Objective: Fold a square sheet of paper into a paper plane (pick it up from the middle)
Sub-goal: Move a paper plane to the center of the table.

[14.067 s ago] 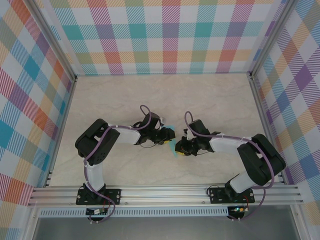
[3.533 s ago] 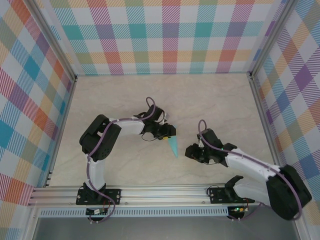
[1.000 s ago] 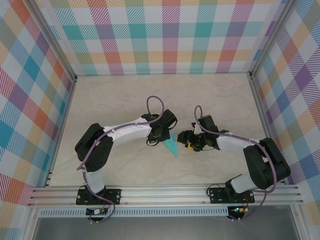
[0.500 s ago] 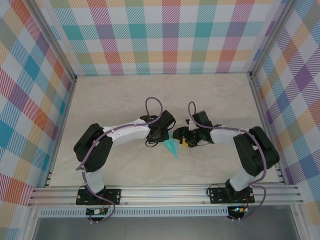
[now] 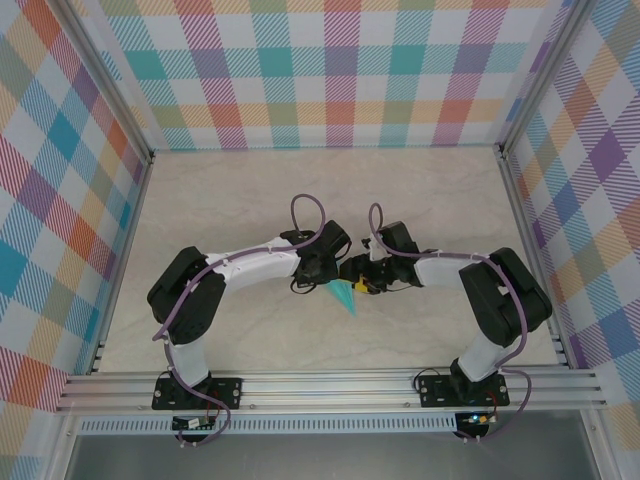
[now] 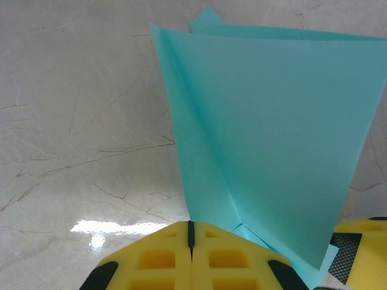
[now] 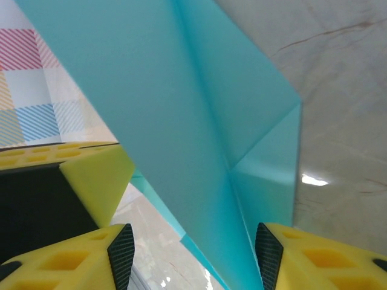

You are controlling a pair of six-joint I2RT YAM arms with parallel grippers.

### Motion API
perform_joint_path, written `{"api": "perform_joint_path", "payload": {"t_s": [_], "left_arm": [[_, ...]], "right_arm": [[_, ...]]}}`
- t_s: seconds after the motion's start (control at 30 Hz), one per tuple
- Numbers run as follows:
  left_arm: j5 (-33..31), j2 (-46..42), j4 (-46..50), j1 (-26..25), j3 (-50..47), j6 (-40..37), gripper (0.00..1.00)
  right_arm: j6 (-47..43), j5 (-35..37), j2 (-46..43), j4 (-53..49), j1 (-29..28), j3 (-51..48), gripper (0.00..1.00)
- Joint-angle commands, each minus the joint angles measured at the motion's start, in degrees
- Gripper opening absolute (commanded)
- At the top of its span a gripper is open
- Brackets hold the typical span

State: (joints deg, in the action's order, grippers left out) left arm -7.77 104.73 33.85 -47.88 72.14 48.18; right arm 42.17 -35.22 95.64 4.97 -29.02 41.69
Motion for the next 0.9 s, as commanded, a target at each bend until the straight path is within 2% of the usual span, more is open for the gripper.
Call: {"api": "perform_joint_path", "payload": {"t_s": [0.0,0.13,0.33,0.7,0.87], "left_arm": [[0.81,-1.72,-0.74,0.59,-0.50,-0.70,0.00],[0.78,-1.99,-0.92,0.59,-0.53,-0.64,0.00],[1.18,-2.07,-1.06,0.58,-0.64,-0.49,0.01],[1.51,-2.22,-1.23,0.56,-0.69,-0.63,0.02],[1.70,-2.23,-1.33,0.55,-0.79,-0.64,0.03]], "right_arm": [[-2.76,-0.76,-1.16,0.55,-1.28,0.00,0.58],[-4.43,2.44,-1.26,-2.26,-2.48,0.82,0.58],[-5.95,7.06,-0.55,-4.73,-3.59,1.64,0.50],[-7.92,9.52,1.69,-6.21,-5.17,3.67,0.35],[-8.20,11.51,2.22,-6.85,-5.53,4.22,0.32]]}}
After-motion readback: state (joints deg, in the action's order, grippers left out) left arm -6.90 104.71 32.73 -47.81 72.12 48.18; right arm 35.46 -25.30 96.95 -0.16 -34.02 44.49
